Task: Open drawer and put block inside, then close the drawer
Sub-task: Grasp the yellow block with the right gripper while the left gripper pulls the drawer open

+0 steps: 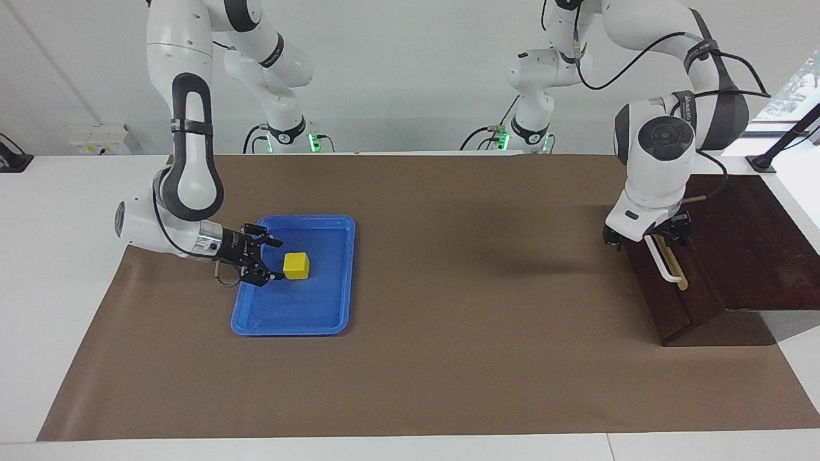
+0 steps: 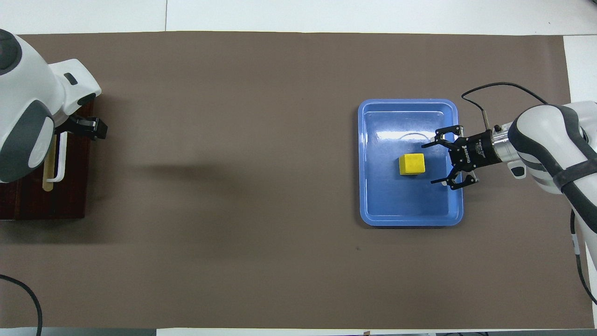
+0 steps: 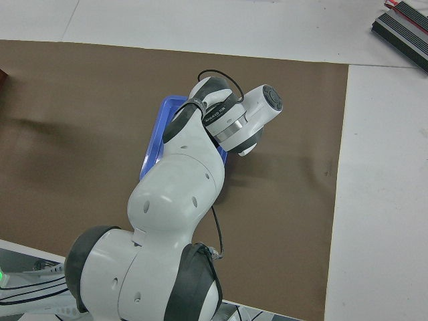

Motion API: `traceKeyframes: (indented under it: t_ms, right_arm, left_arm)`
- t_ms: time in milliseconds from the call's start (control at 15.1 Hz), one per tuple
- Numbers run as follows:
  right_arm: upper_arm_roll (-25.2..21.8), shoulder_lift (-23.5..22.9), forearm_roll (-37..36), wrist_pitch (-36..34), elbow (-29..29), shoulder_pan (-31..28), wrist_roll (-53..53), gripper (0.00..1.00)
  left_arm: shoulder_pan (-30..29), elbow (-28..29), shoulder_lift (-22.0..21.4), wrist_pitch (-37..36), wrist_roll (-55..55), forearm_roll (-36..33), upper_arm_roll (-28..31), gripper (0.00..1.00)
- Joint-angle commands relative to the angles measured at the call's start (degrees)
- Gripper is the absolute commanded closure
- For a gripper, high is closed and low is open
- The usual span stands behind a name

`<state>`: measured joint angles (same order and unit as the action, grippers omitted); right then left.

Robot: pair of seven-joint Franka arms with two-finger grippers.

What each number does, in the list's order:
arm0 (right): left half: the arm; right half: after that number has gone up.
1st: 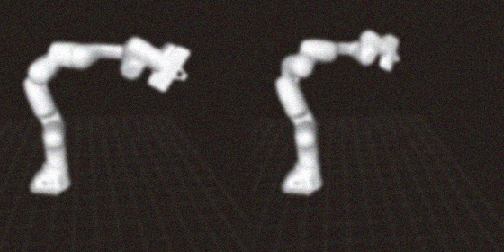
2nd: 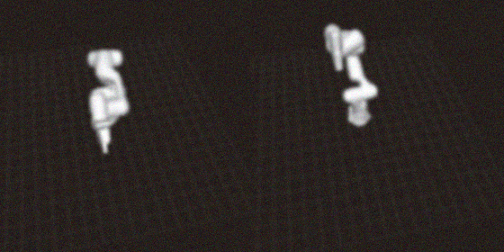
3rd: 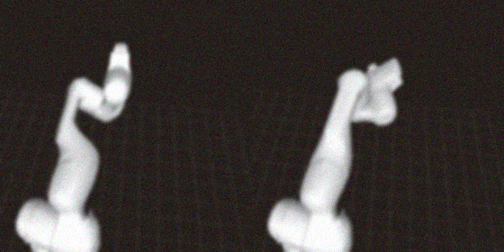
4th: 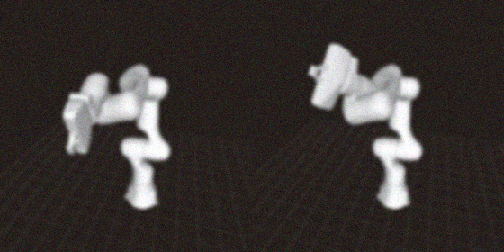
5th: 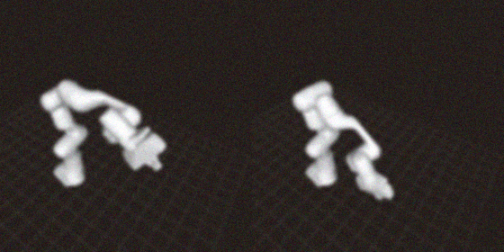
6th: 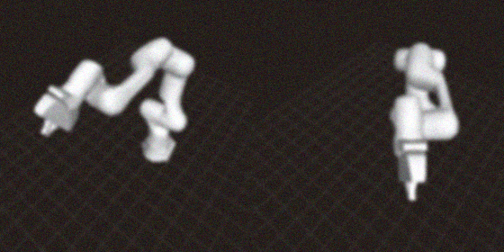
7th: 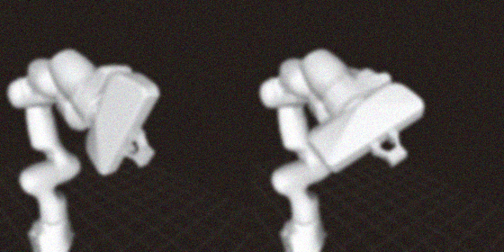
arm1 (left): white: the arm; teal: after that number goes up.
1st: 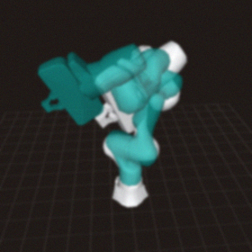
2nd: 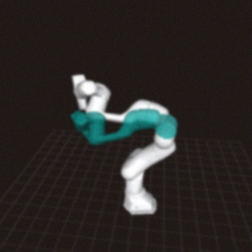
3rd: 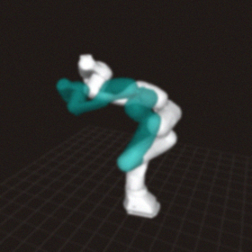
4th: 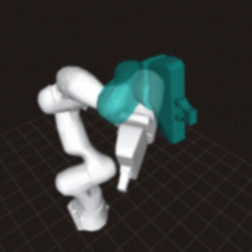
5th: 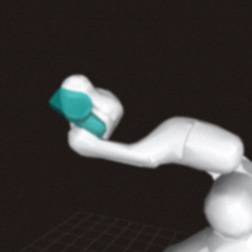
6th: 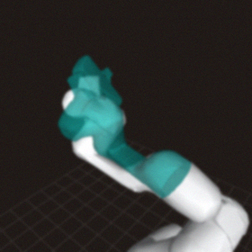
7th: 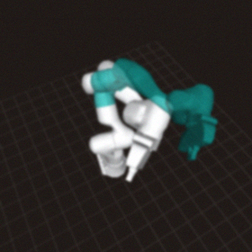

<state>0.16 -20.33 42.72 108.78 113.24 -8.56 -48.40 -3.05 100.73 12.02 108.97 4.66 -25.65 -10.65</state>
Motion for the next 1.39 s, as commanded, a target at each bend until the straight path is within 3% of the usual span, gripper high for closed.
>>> traceKeyframes:
  t_ms: [0, 332, 1326]
  right_arm:
    - [0.3, 0.6, 1.8, -0.1, 2.0, -0.5, 3.0, 0.00]
    - [0.3, 0.6, 1.9, 0.6, 2.3, -0.3, 3.3, 0.00]
    - [0.3, 0.6, 3.6, 2.8, 2.7, 0.6, 3.8, 0.00]
  left_arm:
    - [-1.6, 2.7, -0.6, 3.9, 0.5, -2.2, 0.1, 0.00]
    - [-1.6, 3.3, 1.7, 5.1, 0.7, -6.2, 0.1, 0.00]
    - [-2.4, 9.7, 0.0, 10.3, 4.6, -5.5, -0.3, 0.00]
